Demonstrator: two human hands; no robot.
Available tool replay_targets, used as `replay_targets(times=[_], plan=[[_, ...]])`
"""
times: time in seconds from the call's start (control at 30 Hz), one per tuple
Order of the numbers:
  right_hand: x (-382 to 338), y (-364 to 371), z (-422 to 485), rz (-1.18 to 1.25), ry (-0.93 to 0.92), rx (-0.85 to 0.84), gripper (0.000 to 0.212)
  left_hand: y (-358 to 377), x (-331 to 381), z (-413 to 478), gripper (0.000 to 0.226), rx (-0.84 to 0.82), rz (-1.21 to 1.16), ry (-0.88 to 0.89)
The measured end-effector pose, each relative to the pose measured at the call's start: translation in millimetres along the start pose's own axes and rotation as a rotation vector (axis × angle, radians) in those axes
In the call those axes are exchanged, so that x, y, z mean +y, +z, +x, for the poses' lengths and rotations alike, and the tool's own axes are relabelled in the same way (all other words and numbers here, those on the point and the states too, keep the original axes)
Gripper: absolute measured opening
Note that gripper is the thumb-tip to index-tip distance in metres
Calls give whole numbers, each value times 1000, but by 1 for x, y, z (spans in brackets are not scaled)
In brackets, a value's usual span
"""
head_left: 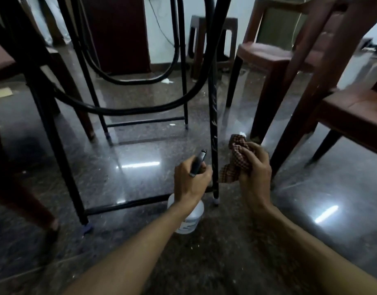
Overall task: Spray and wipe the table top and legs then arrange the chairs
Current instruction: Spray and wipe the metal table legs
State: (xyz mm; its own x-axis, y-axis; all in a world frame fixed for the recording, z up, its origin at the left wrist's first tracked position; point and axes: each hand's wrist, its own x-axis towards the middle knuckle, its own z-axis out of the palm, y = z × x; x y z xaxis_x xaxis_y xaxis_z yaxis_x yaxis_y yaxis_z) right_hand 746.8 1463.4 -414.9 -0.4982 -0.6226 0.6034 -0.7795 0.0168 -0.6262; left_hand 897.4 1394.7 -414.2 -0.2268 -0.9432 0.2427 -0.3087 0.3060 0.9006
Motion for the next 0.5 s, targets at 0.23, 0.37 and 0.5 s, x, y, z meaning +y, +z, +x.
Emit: replay_targets(times=[0.23, 0.37, 0.5], plan=[[-31, -9, 70, 68, -103, 95, 36, -9, 63, 51, 36, 128, -84, 23], [-58, -6, 104, 121, -147, 123, 33, -21, 80, 69, 40, 141, -87, 95], [-86, 1, 144, 200, -221, 161, 35, -30, 84, 80, 49, 147, -97, 116]])
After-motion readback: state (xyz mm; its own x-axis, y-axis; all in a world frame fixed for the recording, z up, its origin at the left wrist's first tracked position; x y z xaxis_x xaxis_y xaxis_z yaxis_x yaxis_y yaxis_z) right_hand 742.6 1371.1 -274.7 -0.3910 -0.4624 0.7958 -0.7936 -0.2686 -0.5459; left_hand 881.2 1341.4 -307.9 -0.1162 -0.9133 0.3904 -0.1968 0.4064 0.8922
